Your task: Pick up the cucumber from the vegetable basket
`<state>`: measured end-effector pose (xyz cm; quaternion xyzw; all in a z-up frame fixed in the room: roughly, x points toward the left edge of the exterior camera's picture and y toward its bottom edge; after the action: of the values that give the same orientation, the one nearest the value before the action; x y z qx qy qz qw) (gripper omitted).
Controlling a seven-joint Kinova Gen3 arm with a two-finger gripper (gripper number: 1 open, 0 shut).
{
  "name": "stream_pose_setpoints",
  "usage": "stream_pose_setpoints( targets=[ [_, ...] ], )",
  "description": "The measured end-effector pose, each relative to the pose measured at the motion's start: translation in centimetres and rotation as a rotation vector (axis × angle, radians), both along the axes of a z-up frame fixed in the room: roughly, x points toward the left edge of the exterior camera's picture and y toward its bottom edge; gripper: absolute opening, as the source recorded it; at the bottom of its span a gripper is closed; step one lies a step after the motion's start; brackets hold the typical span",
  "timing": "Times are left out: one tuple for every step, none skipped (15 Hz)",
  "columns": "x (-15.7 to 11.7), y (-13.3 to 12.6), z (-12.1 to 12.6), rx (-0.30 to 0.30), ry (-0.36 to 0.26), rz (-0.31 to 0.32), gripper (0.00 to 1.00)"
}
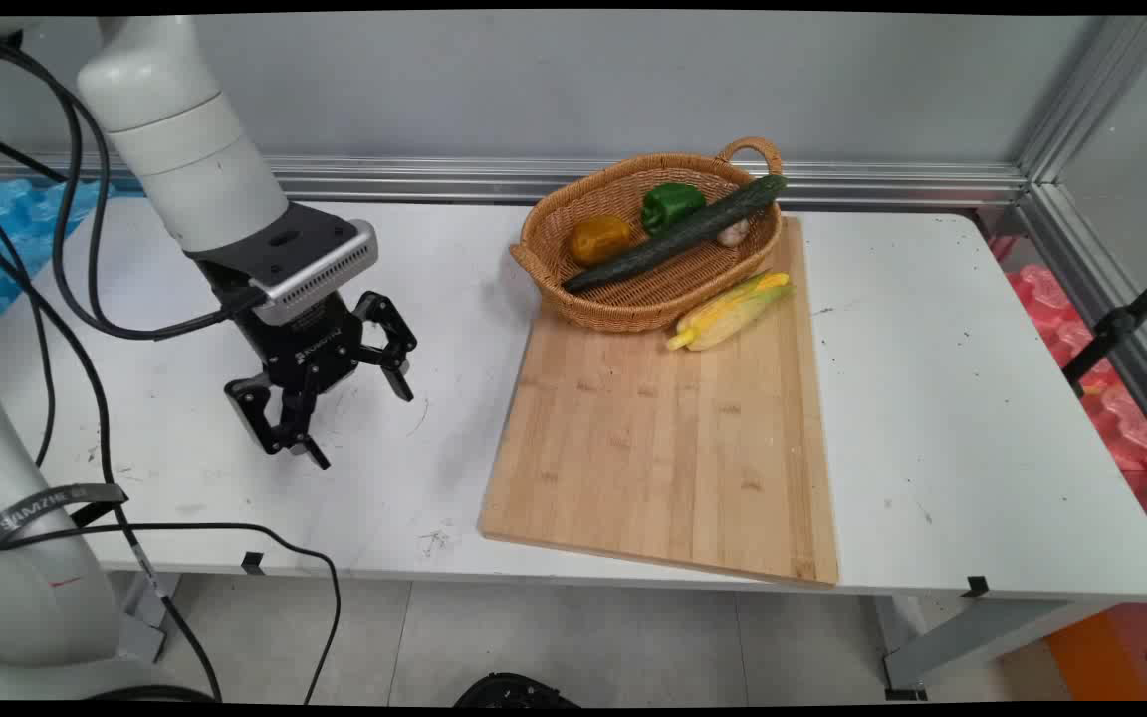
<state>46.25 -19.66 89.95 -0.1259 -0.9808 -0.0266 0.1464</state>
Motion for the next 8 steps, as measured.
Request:
stream_pose_setpoints(
  targets=[
    [-0.1,-0.1,0.0,-0.007,0.002,0.014,1.00],
    [-0.3,-0.3,0.0,-0.016,0.005,0.034,1.00],
    [-0.5,-0.7,0.1,-0.029,0.009,0.066,1.00],
    [-0.7,-1.0,0.2,-0.041,0.014,0.100,1.00],
    [-0.8,-1.6,0.3,-0.057,0.020,0.150,1.00],
    [-0.9,-2.2,0.5,-0.072,0.024,0.199,1.00],
    [-0.9,-2.7,0.7,-0.084,0.027,0.241,1.00],
    [-0.9,-3.1,0.8,-0.092,0.030,0.269,1.00]
  ],
)
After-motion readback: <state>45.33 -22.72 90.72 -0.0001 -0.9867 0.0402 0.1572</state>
